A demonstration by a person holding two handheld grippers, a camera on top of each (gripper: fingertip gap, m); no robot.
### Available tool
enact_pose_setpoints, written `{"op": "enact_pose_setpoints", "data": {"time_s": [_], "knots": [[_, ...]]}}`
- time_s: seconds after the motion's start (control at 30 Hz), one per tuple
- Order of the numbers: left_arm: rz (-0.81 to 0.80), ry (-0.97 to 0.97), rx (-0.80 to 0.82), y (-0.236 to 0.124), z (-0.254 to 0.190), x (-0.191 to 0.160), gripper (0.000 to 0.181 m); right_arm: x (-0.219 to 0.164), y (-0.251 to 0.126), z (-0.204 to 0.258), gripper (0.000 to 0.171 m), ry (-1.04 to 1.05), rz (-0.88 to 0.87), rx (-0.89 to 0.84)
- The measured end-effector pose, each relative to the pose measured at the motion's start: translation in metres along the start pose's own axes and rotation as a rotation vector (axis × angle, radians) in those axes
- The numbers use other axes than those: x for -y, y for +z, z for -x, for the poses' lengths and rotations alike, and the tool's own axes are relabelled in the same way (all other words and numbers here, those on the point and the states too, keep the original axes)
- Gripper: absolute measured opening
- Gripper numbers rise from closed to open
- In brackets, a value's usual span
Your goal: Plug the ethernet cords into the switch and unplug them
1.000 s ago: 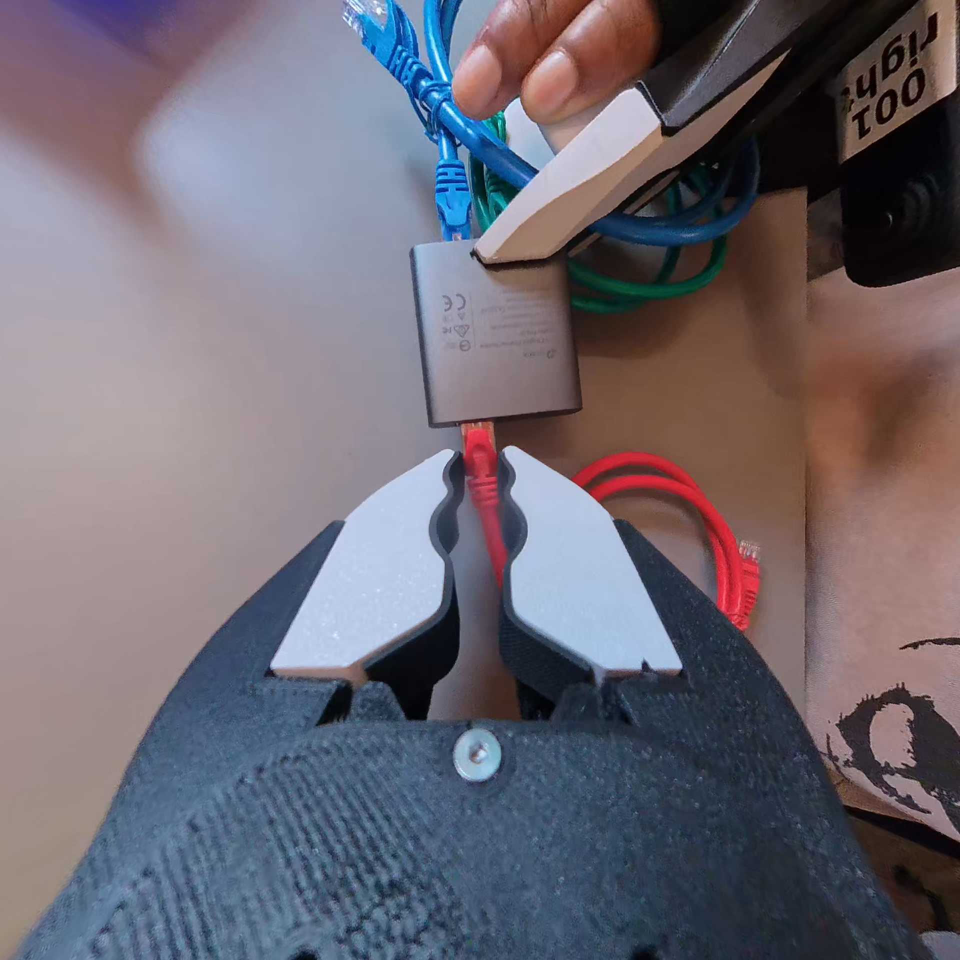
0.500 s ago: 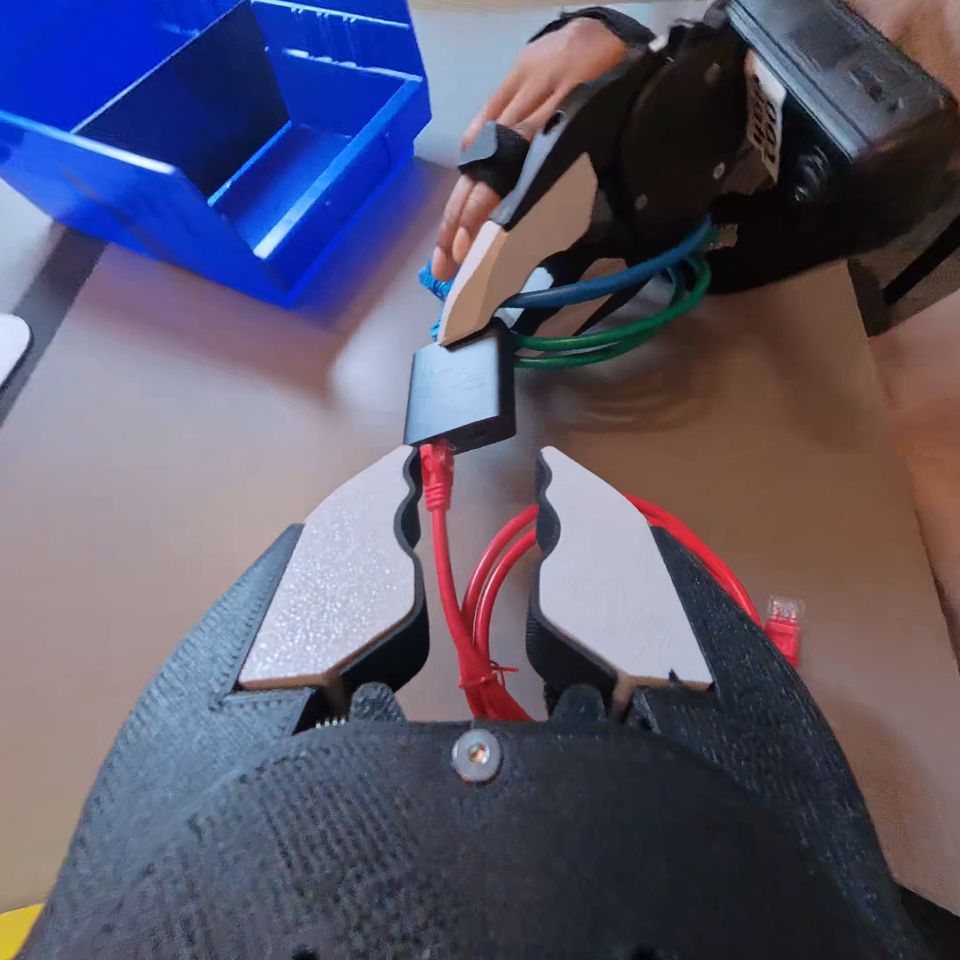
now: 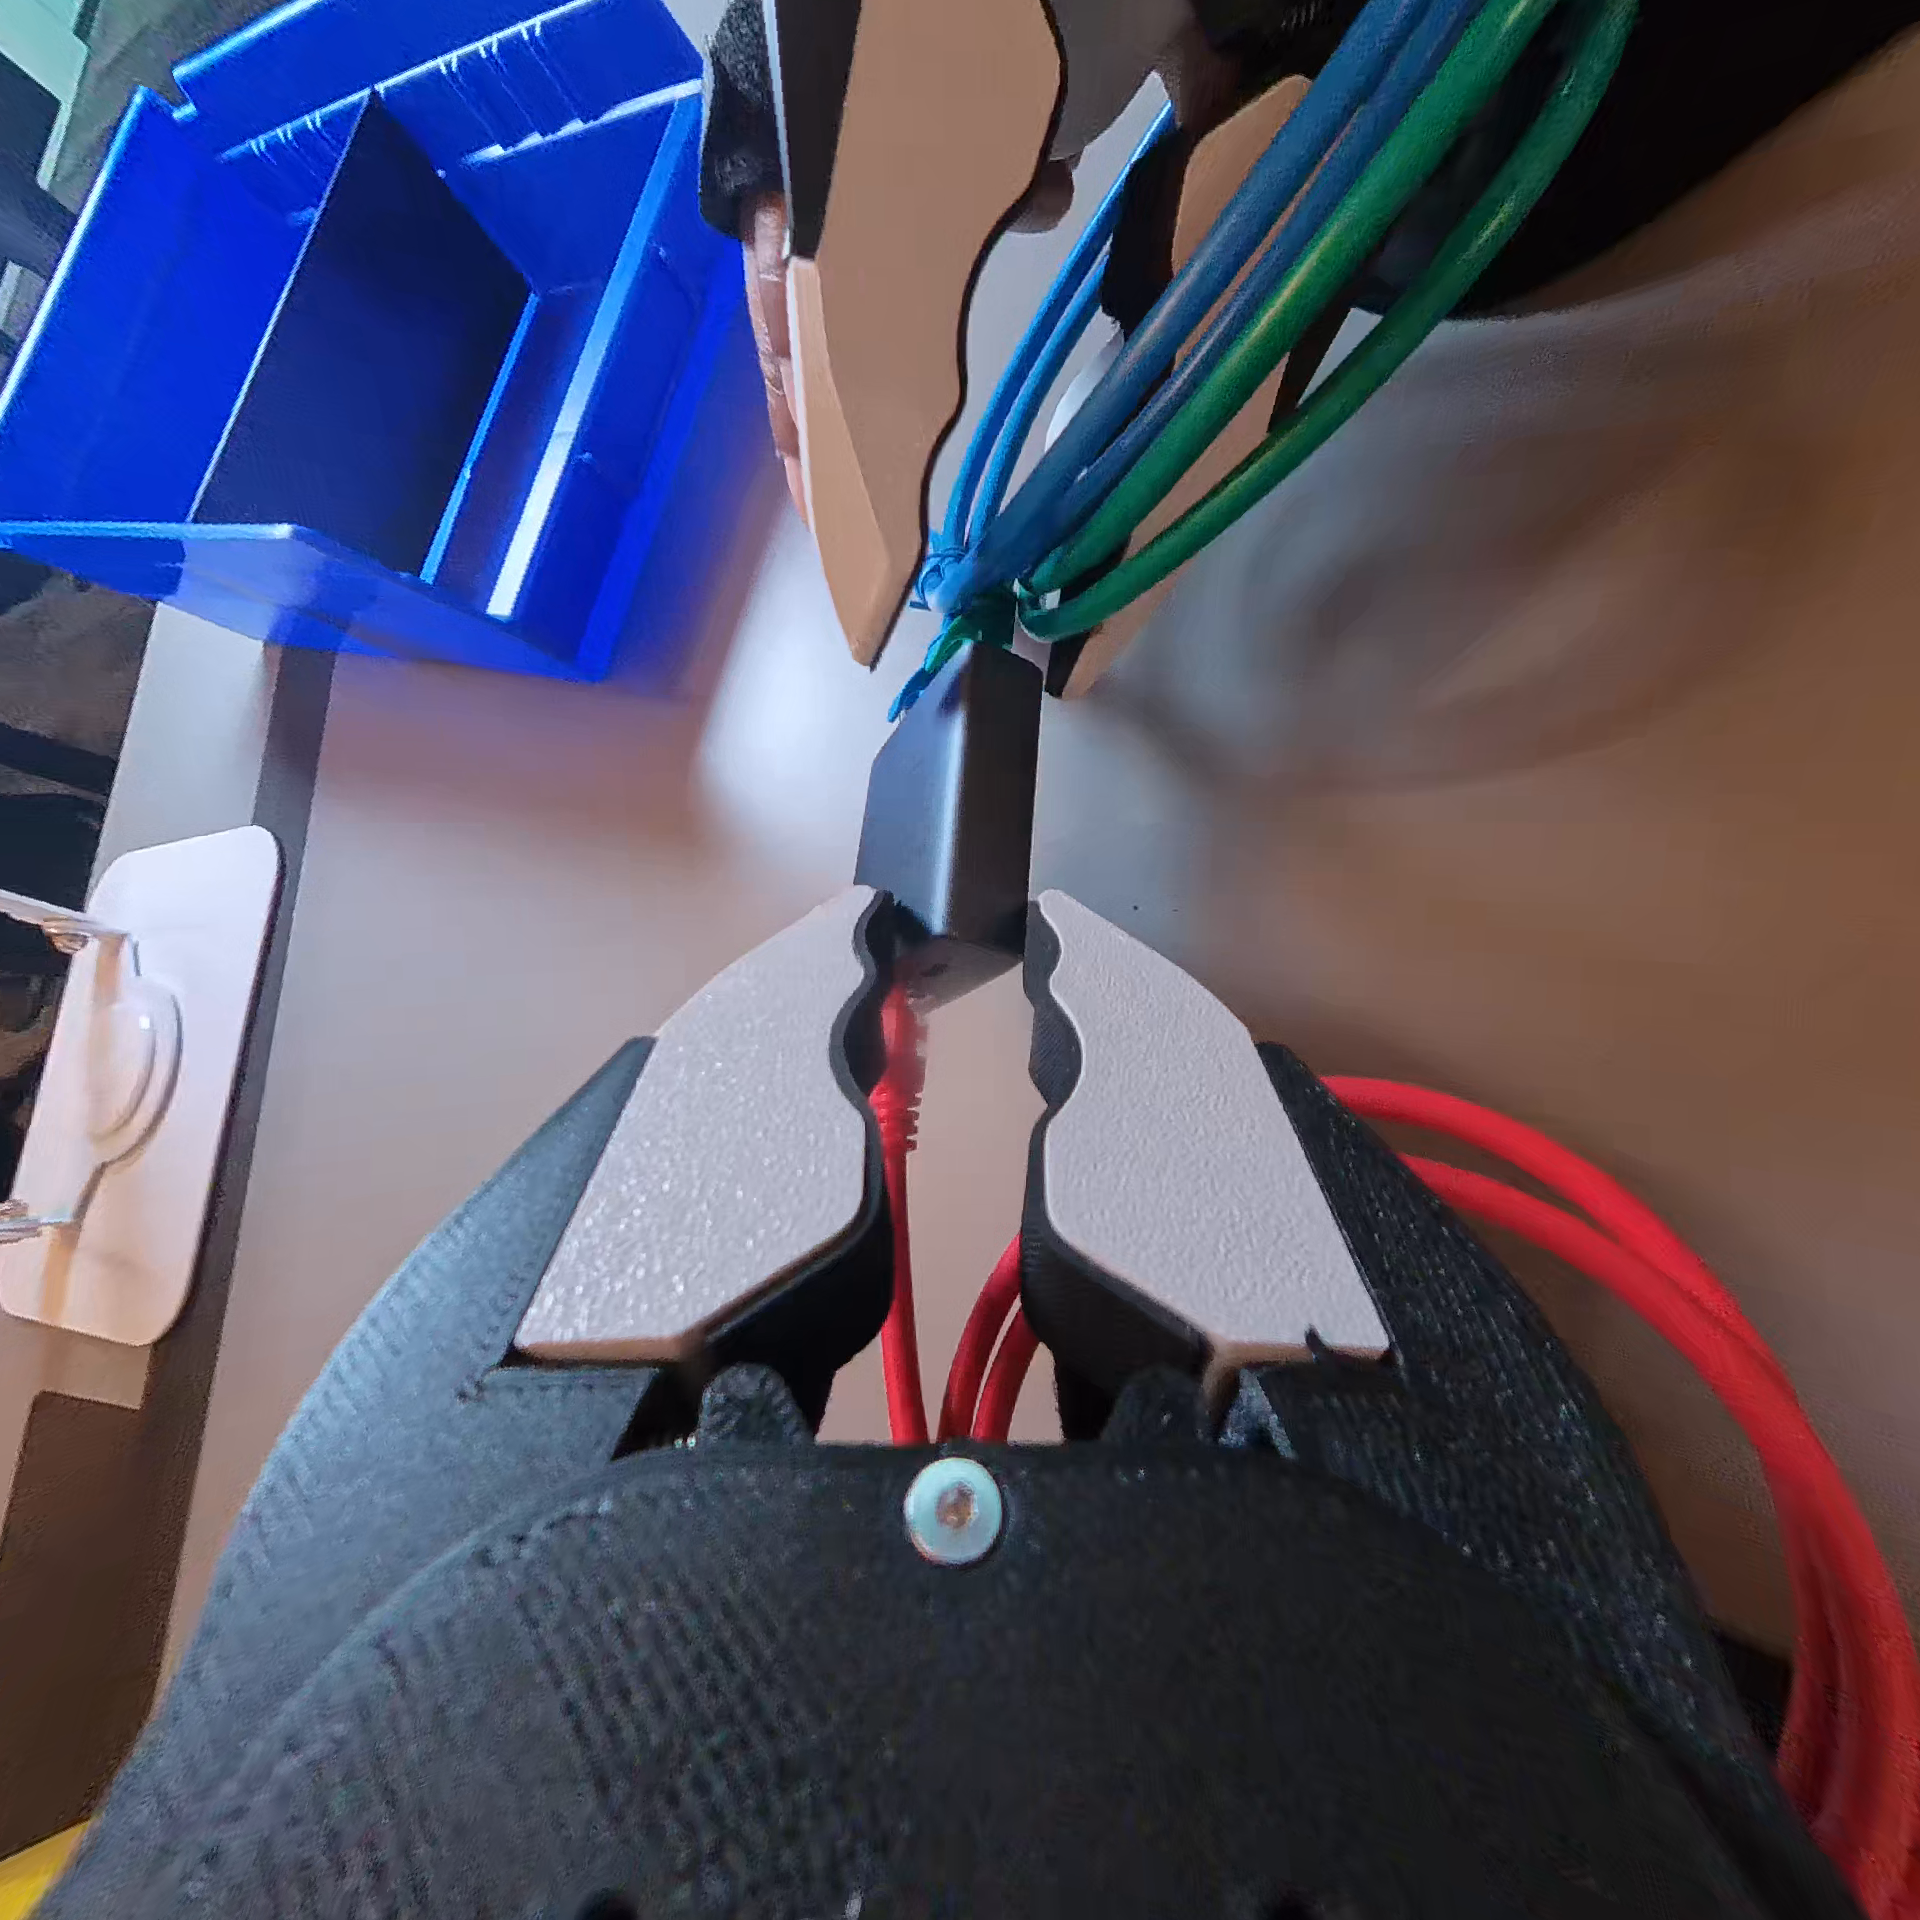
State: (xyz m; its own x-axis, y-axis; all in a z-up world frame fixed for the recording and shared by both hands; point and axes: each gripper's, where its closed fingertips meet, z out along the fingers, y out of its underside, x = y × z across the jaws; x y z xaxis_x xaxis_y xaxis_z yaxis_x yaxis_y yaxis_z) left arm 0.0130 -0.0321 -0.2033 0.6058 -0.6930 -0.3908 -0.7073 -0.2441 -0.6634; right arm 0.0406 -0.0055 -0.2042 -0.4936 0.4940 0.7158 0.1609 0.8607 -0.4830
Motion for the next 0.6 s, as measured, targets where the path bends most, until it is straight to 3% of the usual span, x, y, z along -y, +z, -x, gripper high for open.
{"op": "enact_pose_setpoints", "data": {"time_s": [0.1, 0.2, 0.3, 0.4, 0.5, 0.6], "knots": [[0.011, 0.035, 0.029, 0.001, 0.002, 0.002, 0.024, 0.003, 0.001, 0.004, 0.023, -0.088, 0.014, -0.024], [-0.022, 0.035, 0.048, -0.003, 0.004, 0.007, 0.024, 0.006, -0.002, -0.001, 0.019, -0.098, 0.025, -0.049], [-0.125, 0.05, 0.228, -0.029, 0.034, 0.029, 0.025, 0.011, -0.019, -0.029, 0.019, -0.055, 0.037, -0.109], [-0.279, 0.025, 0.525, -0.094, 0.087, 0.047, 0.026, -0.013, -0.042, -0.068, 0.019, -0.032, 0.189, -0.162], [-0.452, -0.197, 0.535, -0.141, 0.106, 0.039, 0.027, -0.052, -0.071, -0.114, 0.019, 0.049, 0.319, -0.21], [-0.499, -0.343, 0.493, -0.146, 0.106, 0.013, 0.027, -0.1, -0.104, -0.164, 0.021, 0.109, 0.483, -0.277]]}}
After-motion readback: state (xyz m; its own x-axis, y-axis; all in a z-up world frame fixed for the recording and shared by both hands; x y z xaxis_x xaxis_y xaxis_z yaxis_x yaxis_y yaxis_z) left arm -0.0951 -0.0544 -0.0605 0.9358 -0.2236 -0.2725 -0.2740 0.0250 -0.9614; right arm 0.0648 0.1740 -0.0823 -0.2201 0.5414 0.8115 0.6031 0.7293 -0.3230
